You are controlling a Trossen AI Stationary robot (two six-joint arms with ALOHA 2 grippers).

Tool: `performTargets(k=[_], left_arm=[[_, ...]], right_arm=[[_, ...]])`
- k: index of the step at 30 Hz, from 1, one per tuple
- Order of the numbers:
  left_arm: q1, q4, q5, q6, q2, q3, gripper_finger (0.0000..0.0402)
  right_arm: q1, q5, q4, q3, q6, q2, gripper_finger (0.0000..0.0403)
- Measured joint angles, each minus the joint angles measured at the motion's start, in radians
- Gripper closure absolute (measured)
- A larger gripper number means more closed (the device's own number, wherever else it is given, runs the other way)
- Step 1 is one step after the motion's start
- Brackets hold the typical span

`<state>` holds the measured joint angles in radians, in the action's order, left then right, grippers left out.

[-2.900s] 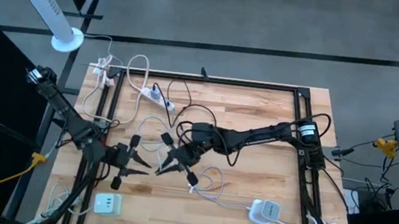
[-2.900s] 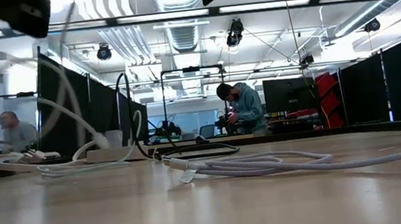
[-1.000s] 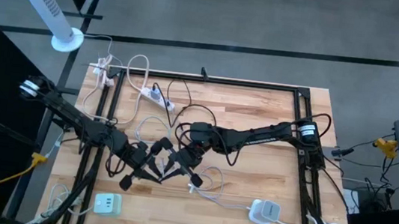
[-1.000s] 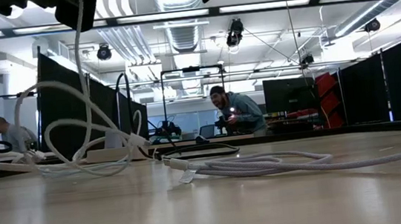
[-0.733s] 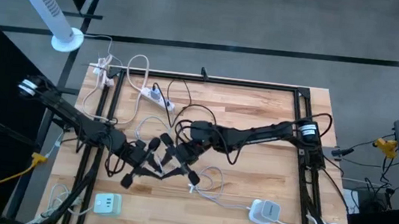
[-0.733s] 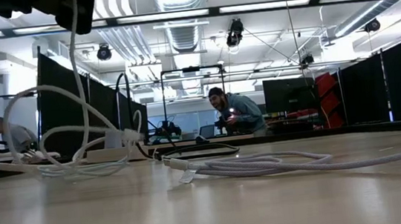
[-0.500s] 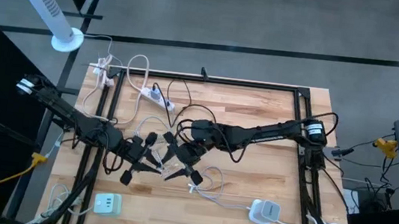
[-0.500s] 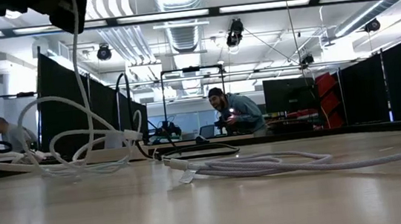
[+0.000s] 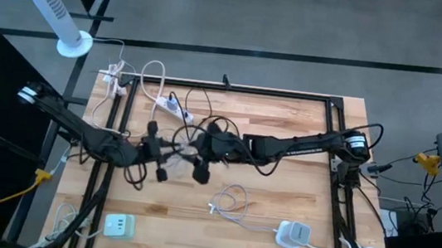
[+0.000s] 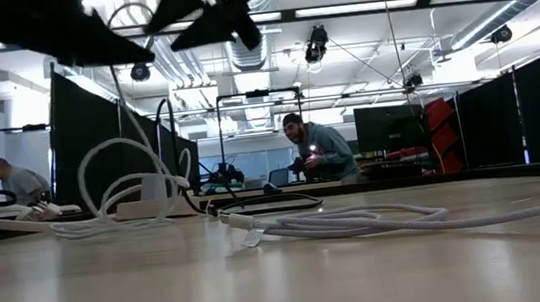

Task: Insert USB
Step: Insert the white charger cable into the bottom left white outlet extension

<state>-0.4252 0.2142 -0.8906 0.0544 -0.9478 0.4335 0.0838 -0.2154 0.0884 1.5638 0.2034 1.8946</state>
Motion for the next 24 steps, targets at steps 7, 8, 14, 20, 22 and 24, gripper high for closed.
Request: performTargets(k=[7,8,14,20,22,24], left_arm=[[0.0,0.027,-0.282,-0.025,-0.115,0.0,0.0363],[0.0,0.046,-0.295,-0.032,-0.131,0.0,0.0363],[0.002,0.104,-0.313,-0.037,-0.198,0.0,0.0363],[0.002,0.104,-0.358,-0.037,-0.205,0.0,0.0363],[0.002,0.104,-0.357,-0.036,-0.204,0.0,0.0363],[0.002,0.103,-0.357,-0.035,-0.205,0.0,0.0363]], right_arm=[[-0.029,-0.068,-0.048,0.0,0.143,0.019,0.0228],[-0.031,-0.066,-0.073,0.0,0.145,0.027,0.0231],[-0.05,-0.074,-0.189,0.0,0.145,0.084,0.0254],[-0.067,-0.076,-0.192,0.0,0.145,0.1,0.0279],[-0.069,-0.076,-0.192,0.0,0.145,0.102,0.0287],[-0.07,-0.076,-0.191,0.0,0.144,0.103,0.0295]])
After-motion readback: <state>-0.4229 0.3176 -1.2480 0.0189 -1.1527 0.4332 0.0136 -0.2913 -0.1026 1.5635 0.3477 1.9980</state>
